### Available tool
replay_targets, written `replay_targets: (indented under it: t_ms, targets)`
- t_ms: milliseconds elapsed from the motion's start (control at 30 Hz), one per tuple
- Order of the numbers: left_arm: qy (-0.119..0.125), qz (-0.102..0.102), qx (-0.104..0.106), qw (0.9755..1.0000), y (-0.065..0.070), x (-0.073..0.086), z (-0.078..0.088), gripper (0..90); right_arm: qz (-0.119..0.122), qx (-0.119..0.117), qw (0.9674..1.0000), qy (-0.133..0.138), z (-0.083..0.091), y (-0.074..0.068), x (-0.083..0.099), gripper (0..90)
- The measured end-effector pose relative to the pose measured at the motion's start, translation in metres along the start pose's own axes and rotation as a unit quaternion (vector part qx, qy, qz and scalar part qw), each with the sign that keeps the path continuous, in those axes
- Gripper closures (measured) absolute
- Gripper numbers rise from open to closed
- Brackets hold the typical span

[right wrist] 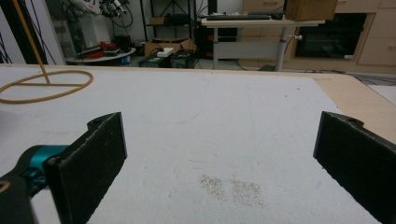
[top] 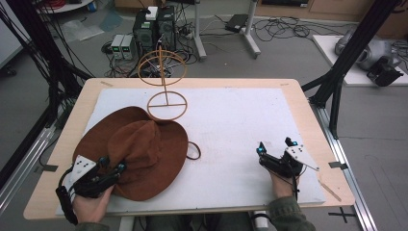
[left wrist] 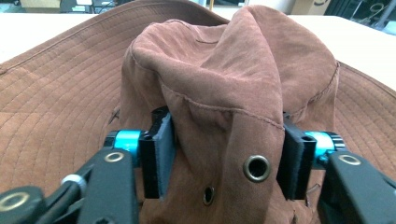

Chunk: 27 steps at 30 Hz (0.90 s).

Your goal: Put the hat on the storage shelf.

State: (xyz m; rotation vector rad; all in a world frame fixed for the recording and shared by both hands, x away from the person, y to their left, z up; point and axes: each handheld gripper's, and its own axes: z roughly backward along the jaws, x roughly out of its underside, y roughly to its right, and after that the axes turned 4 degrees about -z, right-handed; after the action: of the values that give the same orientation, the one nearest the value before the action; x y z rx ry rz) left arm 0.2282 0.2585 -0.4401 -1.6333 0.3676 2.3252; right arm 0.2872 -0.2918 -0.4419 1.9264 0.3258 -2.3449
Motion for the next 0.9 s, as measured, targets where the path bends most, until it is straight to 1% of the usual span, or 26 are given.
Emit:
replay_targets:
  t_ms: [33,67,100,133,167,200,233,267,300,333,400,467,533,567,600,633,667,767,867,900]
  targets:
    - [-0.003,-0.001,-0.001,1.0000,0.001,0.000,0.000,49.9,0.001,0.000,1.0000,0.000,0.000,0.000,0.000,1.7]
    - [-0.011,-0.009,-0.005,0.9999,0.002,-0.001,-0.001,54.8,0.001,0.000,1.0000,0.000,0.000,0.000,0.000,1.7]
    - [-0.011,-0.009,-0.005,0.9999,0.002,-0.001,-0.001,61.9,0.001,0.000,1.0000,0.000,0.000,0.000,0.000,1.7]
    - [-0.018,-0.012,-0.009,0.9997,0.003,-0.001,-0.001,70.7,0.001,0.000,1.0000,0.000,0.000,0.000,0.000,1.7]
    - [-0.022,-0.016,-0.017,0.9995,0.003,-0.002,-0.002,70.7,0.001,0.000,1.0000,0.000,0.000,0.000,0.000,1.7]
    - [-0.022,-0.020,-0.023,0.9993,0.003,-0.002,-0.002,81.4,0.004,-0.001,1.0000,0.000,0.000,0.000,0.000,1.7]
    - [-0.022,-0.019,-0.028,0.9992,0.003,-0.002,-0.002,81.4,0.004,-0.001,1.0000,0.000,0.000,0.000,0.000,1.7]
    - [-0.024,-0.029,-0.031,0.9988,0.004,-0.003,-0.002,85.9,0.004,-0.001,1.0000,0.000,0.000,0.000,0.000,1.7]
    - [-0.024,-0.029,-0.031,0.9988,0.004,-0.003,-0.002,86.5,0.004,-0.001,1.0000,0.000,0.000,0.000,0.000,1.7]
    - [-0.024,-0.039,-0.034,0.9984,0.006,-0.003,-0.002,86.9,0.003,0.000,1.0000,0.000,-0.001,0.000,0.000,1.7]
    - [-0.026,-0.040,-0.034,0.9983,0.006,-0.004,-0.002,87.4,0.005,0.000,1.0000,0.000,-0.001,0.000,0.000,1.7]
    - [-0.023,-0.050,-0.038,0.9978,0.006,-0.004,-0.002,87.6,0.006,0.000,1.0000,0.000,-0.001,0.000,0.001,1.7]
    - [-0.021,-0.052,-0.038,0.9977,0.006,-0.004,-0.002,87.7,0.002,-0.001,1.0000,-0.002,0.000,-0.001,0.001,1.7]
    - [-0.020,-0.049,-0.039,0.9978,0.005,-0.004,-0.002,87.7,0.006,0.000,1.0000,0.000,-0.001,0.000,0.001,1.7]
    - [-0.017,-0.052,-0.044,0.9975,0.006,-0.003,-0.001,87.7,0.007,0.001,1.0000,0.001,-0.001,0.000,0.001,1.8]
    - [-0.017,-0.052,-0.044,0.9975,0.006,-0.003,-0.001,87.7,0.007,0.001,1.0000,0.001,-0.001,0.000,0.001,1.8]
    - [-0.011,-0.055,-0.049,0.9972,0.008,-0.004,0.000,87.7,0.005,0.001,1.0000,0.001,0.000,0.000,0.001,1.7]
    - [-0.006,-0.058,-0.047,0.9972,0.008,-0.004,0.000,87.6,0.004,0.001,1.0000,0.001,0.000,0.000,0.000,1.7]
    - [0.000,-0.065,-0.054,0.9964,0.010,-0.005,0.002,87.7,0.008,0.001,1.0000,0.001,0.000,0.000,0.001,1.8]
    - [0.004,-0.068,-0.059,0.9960,0.011,-0.006,0.004,87.8,0.004,0.000,1.0000,-0.001,0.000,-0.001,0.001,1.8]
